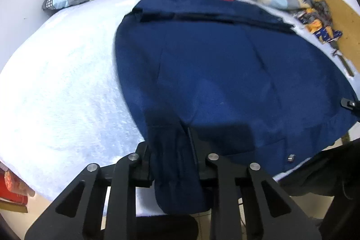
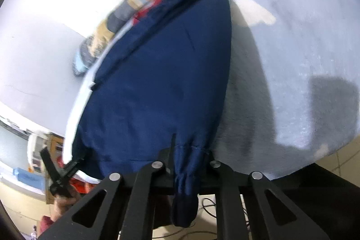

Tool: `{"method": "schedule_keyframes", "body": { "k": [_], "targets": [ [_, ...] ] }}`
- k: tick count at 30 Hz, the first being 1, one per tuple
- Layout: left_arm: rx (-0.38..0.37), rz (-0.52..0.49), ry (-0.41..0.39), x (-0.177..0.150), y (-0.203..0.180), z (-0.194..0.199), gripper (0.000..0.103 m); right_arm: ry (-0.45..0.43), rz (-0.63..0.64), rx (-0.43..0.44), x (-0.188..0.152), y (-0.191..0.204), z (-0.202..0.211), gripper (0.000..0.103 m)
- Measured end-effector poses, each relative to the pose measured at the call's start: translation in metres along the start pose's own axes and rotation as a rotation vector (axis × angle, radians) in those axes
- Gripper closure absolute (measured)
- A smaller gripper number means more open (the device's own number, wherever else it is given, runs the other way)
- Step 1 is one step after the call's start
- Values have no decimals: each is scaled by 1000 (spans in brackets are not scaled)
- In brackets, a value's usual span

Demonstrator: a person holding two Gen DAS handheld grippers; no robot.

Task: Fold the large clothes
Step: 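Lift the jacket hem with both tools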

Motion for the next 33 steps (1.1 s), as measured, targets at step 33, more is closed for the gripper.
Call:
{"method": "schedule_keyframes", "body": {
  "k": [33],
  "targets": [
    [10, 7, 71, -8, -3, -24, 84, 45, -70, -53, -2, -23, -16, 94]
  ]
}}
Point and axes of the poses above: each gripper's, at about its wrist camera, not at the fingertips, and z roughly against the way its jaws point, y to its left, x to its top, the point moved 8 cm from there along -z, roughly the way its jaws point, and after that the axes turned 5 degrees about -z, right-handed, at the moved point
